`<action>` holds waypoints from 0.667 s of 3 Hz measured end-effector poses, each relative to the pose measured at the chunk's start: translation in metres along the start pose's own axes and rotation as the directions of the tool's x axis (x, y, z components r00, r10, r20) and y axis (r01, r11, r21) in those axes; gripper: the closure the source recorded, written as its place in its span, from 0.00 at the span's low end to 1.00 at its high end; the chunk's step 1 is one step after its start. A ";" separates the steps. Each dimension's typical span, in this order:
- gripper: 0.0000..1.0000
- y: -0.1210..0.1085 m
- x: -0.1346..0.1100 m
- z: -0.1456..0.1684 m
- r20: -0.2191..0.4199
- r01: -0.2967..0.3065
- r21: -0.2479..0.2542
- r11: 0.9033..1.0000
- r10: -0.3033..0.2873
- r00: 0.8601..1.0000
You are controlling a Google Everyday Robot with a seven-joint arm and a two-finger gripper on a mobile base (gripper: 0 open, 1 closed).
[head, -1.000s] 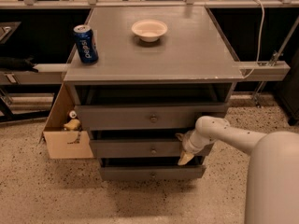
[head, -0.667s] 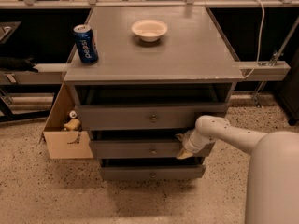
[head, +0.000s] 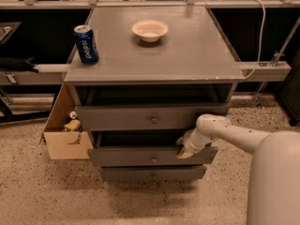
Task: Open middle drawer
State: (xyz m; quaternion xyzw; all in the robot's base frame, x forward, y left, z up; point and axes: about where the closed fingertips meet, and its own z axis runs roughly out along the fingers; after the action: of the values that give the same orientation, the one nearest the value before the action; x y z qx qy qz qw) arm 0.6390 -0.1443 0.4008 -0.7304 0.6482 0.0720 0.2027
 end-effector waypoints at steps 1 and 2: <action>1.00 0.010 -0.007 -0.007 0.024 0.003 -0.017 1.000 -0.003 1.000; 0.82 0.010 -0.007 -0.007 0.024 0.003 -0.017 1.000 -0.003 1.000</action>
Offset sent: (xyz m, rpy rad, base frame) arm -0.0122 0.0028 0.0079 0.0206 0.0168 0.0138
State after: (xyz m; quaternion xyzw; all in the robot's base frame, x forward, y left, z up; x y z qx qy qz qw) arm 0.6270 -0.1415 0.4080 -0.7321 0.6441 0.0862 0.2043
